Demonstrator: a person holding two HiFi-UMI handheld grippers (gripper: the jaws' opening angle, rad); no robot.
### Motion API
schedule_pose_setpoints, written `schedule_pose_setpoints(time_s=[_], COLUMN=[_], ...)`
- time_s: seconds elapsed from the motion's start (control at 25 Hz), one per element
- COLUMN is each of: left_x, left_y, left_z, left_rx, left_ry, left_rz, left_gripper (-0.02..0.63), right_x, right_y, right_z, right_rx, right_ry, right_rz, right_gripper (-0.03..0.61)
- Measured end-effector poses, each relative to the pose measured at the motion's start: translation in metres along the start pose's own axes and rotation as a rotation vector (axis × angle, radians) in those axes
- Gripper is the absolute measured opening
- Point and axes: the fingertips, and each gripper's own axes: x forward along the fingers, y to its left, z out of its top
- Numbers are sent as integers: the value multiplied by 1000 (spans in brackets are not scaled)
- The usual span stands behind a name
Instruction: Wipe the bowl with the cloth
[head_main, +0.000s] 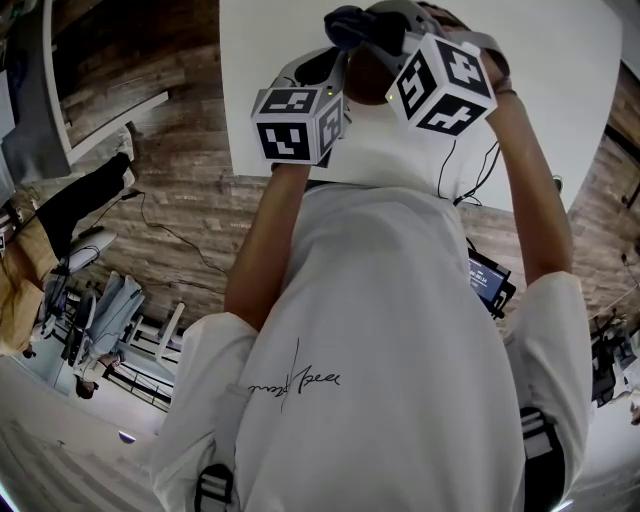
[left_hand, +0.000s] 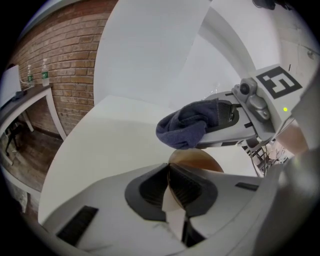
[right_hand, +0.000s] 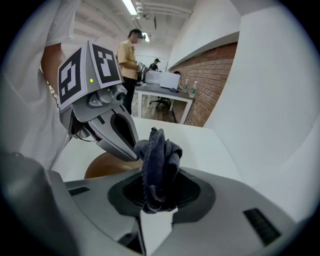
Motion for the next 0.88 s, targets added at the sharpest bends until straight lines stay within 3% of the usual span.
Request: schedule_pose_setpoints(time_s=[0.88], left_x=[2], left_y=[5], left_z=[-2], left_rx=[-17], left_ry=[-8], left_rz=[25], left_gripper=[14], right_x=[-8], right_y=[-4], right_z=[-32], right_rx=[64], right_ry=[47], right_rz=[-50], right_gripper=[91])
